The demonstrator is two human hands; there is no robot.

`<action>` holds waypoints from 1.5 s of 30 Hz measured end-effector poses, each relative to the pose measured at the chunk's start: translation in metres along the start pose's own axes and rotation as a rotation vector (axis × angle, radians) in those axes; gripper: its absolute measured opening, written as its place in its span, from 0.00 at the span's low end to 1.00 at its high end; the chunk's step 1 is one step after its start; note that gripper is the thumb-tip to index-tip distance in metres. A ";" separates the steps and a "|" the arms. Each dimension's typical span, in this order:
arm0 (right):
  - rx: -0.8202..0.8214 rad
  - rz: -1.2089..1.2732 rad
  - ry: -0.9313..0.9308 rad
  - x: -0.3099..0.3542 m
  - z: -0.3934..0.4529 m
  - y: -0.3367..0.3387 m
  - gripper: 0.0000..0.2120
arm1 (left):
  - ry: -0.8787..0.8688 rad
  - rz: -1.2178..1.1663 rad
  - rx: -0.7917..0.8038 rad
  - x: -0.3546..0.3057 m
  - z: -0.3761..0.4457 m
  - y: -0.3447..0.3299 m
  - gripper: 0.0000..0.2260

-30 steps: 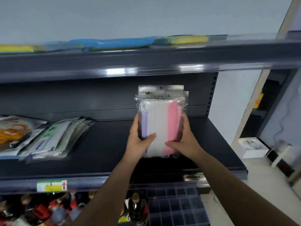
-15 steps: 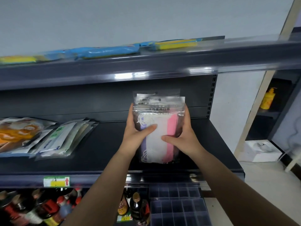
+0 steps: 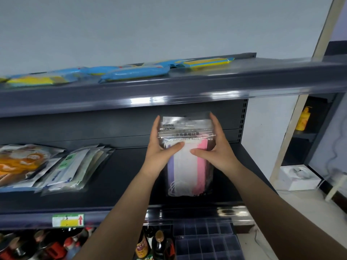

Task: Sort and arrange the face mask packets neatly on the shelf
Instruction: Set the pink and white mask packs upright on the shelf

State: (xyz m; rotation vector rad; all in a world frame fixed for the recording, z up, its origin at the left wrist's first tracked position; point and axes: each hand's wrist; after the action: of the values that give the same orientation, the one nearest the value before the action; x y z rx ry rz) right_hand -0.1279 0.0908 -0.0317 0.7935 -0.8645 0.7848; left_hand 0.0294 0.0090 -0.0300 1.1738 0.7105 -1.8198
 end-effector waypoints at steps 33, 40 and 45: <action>-0.084 0.044 -0.402 -0.072 -0.026 -0.010 0.33 | 0.295 0.095 0.056 0.061 -0.011 -0.013 0.29; 0.024 -0.161 -0.630 -0.101 -0.007 -0.002 0.19 | 0.523 0.504 0.117 0.088 0.007 -0.030 0.22; 0.015 -0.277 -0.619 -0.109 -0.002 0.000 0.21 | 0.576 0.468 0.109 0.102 0.011 -0.034 0.23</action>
State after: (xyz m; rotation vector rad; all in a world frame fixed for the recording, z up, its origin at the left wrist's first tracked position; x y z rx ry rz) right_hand -0.1738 0.0641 -0.1268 1.1685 -1.2609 0.2932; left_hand -0.0269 -0.0182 -0.1185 1.7958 0.5816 -1.1446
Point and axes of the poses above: each hand's wrist, its own z-axis towards the middle knuckle, its own y-axis out of the back of the hand, x = y × z, and after that the axes turned 2 degrees about -z, right-handed
